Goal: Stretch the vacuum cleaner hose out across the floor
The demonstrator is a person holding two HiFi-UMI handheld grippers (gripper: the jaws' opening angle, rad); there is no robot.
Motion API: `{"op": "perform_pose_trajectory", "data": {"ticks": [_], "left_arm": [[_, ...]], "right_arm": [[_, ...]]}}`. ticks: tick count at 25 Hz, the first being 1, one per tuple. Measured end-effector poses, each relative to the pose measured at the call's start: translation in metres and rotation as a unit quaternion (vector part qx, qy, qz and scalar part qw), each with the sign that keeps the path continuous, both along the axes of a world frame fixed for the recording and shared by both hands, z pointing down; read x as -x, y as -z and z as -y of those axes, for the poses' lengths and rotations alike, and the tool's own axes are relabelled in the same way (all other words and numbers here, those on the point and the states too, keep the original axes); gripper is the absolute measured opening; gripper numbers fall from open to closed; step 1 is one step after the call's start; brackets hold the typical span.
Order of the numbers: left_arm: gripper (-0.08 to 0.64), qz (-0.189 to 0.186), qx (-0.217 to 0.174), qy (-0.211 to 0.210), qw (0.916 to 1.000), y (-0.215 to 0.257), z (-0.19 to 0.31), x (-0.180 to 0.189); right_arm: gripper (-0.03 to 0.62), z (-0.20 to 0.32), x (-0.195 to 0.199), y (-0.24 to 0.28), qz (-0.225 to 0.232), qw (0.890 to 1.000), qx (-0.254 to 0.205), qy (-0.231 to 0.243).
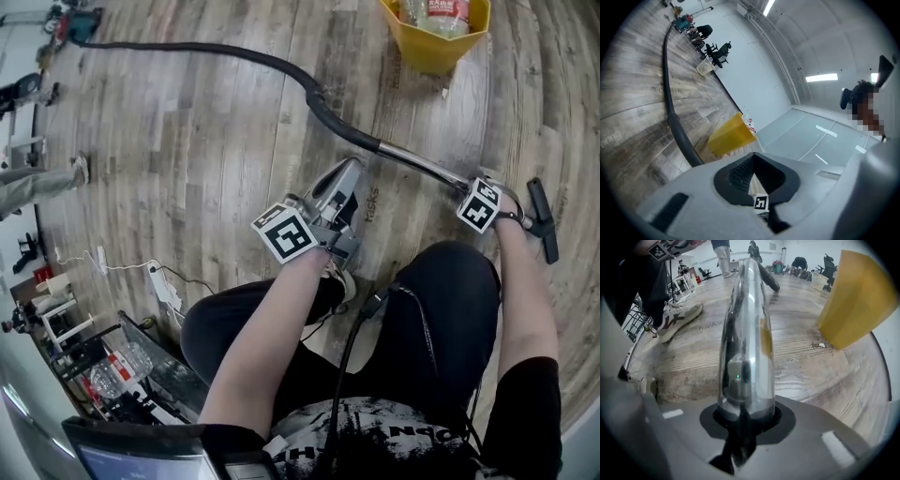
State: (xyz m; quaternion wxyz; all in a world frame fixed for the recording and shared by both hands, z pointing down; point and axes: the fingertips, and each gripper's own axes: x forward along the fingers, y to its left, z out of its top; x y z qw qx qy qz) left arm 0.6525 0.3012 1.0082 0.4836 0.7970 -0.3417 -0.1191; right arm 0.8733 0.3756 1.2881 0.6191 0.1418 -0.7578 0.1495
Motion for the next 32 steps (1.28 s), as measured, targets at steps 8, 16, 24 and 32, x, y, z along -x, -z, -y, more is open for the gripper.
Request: {"op": "perform_pose_trajectory", "data": {"ticks": [8, 16, 24, 32], "left_arm": [[-0.001, 0.029, -0.004, 0.014, 0.9995, -0.007, -0.017, 0.021], [0.000, 0.012, -0.005, 0.038, 0.9992, -0.002, -0.023, 0.032], [-0.001, 0.010, 0.000, 0.038, 0.9992, -0.006, -0.027, 0.041], [0.000, 0.013, 0.003, 0.032, 0.9994, -0.009, -0.027, 0.041]], "right_arm": [[0.087, -0.014, -0.001, -0.030, -0.036, 0.998, 0.028, 0.041], [0.089, -0.015, 0.002, -0.031, -0.048, 0.996, 0.040, 0.068], [0.250, -0.030, 0.004, -0.030, -0.038, 0.995, 0.076, 0.052], [0.255, -0.032, 0.002, -0.030, -0.045, 0.996, 0.063, 0.042]]}}
